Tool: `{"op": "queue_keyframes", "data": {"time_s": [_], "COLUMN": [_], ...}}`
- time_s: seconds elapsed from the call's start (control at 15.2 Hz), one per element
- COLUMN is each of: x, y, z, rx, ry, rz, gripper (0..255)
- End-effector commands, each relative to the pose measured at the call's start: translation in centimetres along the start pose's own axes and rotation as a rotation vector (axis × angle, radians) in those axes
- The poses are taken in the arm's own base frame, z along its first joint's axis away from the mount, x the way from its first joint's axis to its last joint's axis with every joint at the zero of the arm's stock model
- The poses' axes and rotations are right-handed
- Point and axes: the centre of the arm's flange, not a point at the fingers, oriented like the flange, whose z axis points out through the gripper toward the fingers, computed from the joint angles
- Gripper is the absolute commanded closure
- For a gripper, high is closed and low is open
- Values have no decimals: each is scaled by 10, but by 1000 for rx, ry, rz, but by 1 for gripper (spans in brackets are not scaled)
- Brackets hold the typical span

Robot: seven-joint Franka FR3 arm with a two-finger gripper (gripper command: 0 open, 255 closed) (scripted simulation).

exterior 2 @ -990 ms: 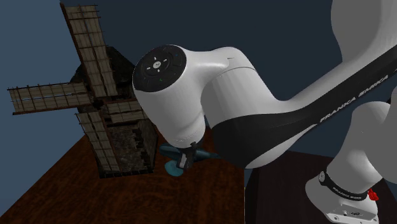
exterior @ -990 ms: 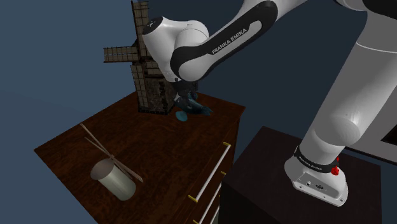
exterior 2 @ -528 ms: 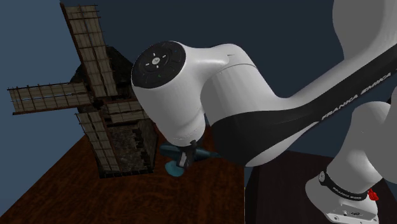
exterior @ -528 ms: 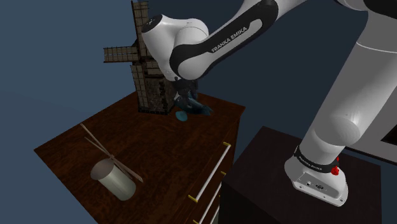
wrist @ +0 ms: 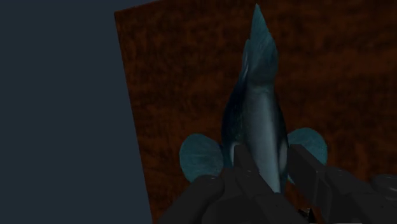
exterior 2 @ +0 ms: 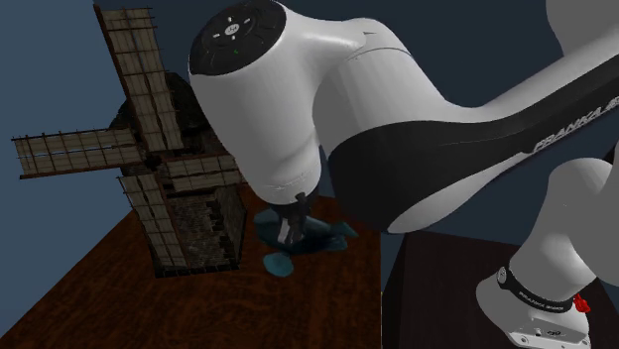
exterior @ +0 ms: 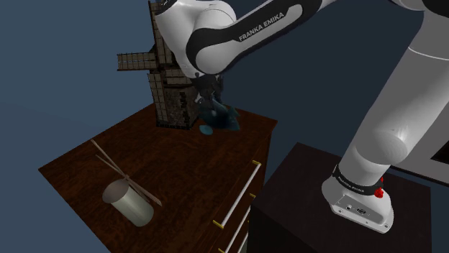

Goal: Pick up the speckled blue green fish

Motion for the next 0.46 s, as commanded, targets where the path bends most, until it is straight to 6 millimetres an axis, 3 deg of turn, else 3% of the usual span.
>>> {"op": "queue_keyframes", "data": {"time_s": [0.0,0.26,0.4], "x": [0,0,0], "y": [5,13,13], "z": [-10,-29,-30], "rx": [0,0,0], "ry": [1,1,1], "rz": [0,0,0], "gripper": [255,255,255]}}
